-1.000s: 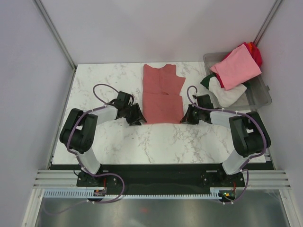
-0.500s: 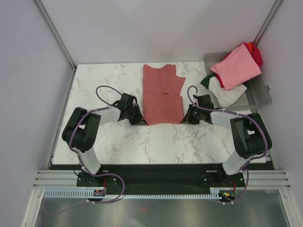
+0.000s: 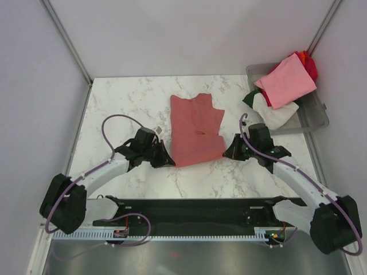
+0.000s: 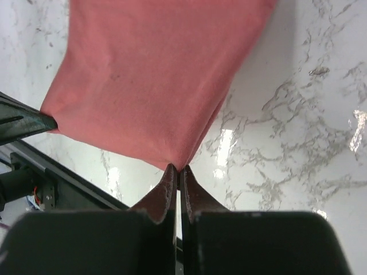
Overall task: Fold and stack the t-shirts
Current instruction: Fold the tshirt, then neatly place the folded tshirt to the corner
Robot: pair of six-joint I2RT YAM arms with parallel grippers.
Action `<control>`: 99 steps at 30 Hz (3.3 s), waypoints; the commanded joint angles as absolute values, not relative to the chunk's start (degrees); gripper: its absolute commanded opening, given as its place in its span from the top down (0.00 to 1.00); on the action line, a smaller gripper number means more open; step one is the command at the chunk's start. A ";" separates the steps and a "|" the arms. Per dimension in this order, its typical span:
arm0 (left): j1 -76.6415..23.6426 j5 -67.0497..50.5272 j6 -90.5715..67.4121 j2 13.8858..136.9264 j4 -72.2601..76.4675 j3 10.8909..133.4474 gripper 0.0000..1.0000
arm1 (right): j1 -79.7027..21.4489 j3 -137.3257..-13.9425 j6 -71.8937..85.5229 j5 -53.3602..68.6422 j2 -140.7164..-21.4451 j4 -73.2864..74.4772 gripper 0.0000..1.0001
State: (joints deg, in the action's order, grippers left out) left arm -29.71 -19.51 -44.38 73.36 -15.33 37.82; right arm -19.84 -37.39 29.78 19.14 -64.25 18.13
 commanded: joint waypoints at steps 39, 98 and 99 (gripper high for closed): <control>-11.34 -25.48 -43.06 119.50 -30.32 101.31 0.79 | -11.96 -93.41 29.00 8.35 -113.86 22.94 0.91; -2.21 2.60 -22.50 117.87 -39.71 90.79 0.98 | -9.84 -69.52 27.95 15.38 -104.85 -1.84 0.29; 1.54 6.64 -23.28 117.95 -42.95 91.40 0.98 | -9.84 -69.43 28.21 15.47 -104.85 -2.28 0.29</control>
